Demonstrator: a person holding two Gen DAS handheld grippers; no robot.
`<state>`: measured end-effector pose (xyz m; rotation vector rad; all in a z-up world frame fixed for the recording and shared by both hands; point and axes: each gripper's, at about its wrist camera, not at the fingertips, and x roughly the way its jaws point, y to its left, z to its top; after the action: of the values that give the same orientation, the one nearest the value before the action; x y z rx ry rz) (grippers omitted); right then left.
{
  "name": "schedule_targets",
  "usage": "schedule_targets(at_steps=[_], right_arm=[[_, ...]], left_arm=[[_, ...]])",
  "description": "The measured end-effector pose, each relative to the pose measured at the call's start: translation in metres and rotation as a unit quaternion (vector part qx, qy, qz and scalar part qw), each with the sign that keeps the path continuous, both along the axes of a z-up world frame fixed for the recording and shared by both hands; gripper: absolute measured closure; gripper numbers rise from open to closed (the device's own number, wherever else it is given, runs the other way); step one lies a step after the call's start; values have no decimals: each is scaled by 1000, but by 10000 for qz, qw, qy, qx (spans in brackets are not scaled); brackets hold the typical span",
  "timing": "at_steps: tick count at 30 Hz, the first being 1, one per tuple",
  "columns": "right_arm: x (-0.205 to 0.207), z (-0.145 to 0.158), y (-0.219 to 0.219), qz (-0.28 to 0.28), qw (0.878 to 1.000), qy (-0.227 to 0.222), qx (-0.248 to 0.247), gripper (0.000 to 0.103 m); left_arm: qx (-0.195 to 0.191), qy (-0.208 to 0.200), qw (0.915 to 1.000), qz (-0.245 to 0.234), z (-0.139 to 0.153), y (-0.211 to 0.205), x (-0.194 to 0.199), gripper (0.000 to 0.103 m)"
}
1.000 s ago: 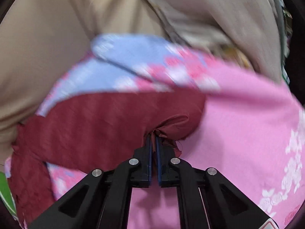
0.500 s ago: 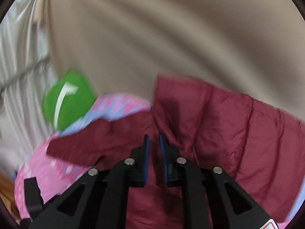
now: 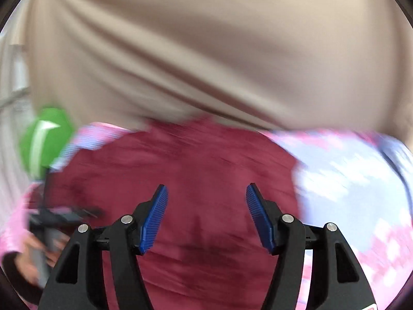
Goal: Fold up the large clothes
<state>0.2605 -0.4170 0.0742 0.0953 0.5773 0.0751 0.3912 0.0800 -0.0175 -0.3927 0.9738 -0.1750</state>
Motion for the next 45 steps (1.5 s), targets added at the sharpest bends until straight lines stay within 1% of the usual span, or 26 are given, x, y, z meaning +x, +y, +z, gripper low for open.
schedule_targets(at_steps=[1, 2, 3, 4, 7, 9, 11, 13, 16, 17, 19, 20, 21, 23, 24, 26, 29, 33, 34, 36, 37, 38, 39, 41, 43, 45], right_arm=[[0, -10, -18, -259, 9996, 129, 9, 40], [3, -22, -39, -530, 9981, 288, 121, 40], [7, -31, -52, -673, 9967, 394, 233, 40], [11, -37, -62, -802, 9950, 482, 353, 40], [32, -50, -81, -1020, 9895, 585, 836, 40], [47, -50, -82, -1031, 9885, 537, 969, 40], [63, -53, -79, -1002, 9882, 560, 1014, 40], [85, -63, -69, -993, 9872, 732, 1016, 40], [103, -78, -59, -780, 9855, 965, 1162, 89], [100, -76, -57, -812, 9854, 880, 1213, 91], [84, -59, -53, -768, 9880, 328, 1296, 97], [80, -52, -51, -740, 9902, 70, 1186, 97], [84, -53, -48, -821, 9923, 105, 920, 97], [99, -66, -49, -988, 9922, 624, 437, 96], [94, -67, -54, -1066, 9913, 635, 443, 92], [67, -62, -63, -1164, 9916, 386, 413, 77], [37, -65, -57, -965, 9948, 325, 27, 61], [35, -86, -26, -598, 9918, 638, -930, 58], [42, -89, -15, -603, 9887, 647, -1214, 59], [49, -88, -9, -735, 9857, 560, -1407, 65], [54, -84, -14, -812, 9868, 507, -1308, 88], [58, -80, -23, -935, 9891, 485, -1028, 98], [63, -80, -39, -969, 9922, 577, -540, 98], [72, -94, -63, -1020, 9911, 853, 49, 99], [78, -115, -67, -1041, 9872, 1205, 86, 99], [73, -109, -58, -1105, 9860, 1224, -248, 98]], left_arm=[[76, -107, 9999, 4, 2, -2, 5, 22], [140, -199, 9997, -66, 4, -4, 8, 58], [211, -308, 9990, -239, 9, -9, 14, 76], [221, -362, 9986, -320, 14, -12, 18, 99], [373, -903, 9943, -428, 48, -18, 22, 100], [617, -1505, 9859, -397, 80, -18, 20, 100], [691, -1716, 9822, -329, 95, -12, 24, 100], [852, -1658, 9821, -265, 92, -10, 38, 100], [1307, -1239, 9836, -116, 55, -9, 62, 100], [1352, -1061, 9851, -94, 39, -8, 70, 100], [1431, -957, 9851, -34, 19, -8, 75, 100], [1471, -968, 9844, -37, 10, -10, 76, 100], [1515, -990, 9835, -40, 5, -12, 75, 100], [1608, -1092, 9809, -44, 1, -17, 71, 99], [1640, -1122, 9800, -51, 1, -21, 71, 99], [1608, -1148, 9803, -62, 1, -25, 72, 98], [1472, -1178, 9821, -49, 1, -25, 74, 98], [1510, -1174, 9815, -30, 0, -16, 70, 98], [1524, -1178, 9813, -28, 0, -15, 68, 98], [1490, -1177, 9818, -19, 2, -18, 70, 97], [1452, -1176, 9824, -13, 2, -16, 69, 97], [1409, -1178, 9830, -16, 2, -15, 67, 96], [1398, -1180, 9831, -21, 3, -16, 68, 96], [1380, -1199, 9831, -90, 2, -18, 70, 94], [1446, -1212, 9819, -159, 2, -21, 72, 93], [1543, -1206, 9805, -150, 1, -23, 72, 93]])
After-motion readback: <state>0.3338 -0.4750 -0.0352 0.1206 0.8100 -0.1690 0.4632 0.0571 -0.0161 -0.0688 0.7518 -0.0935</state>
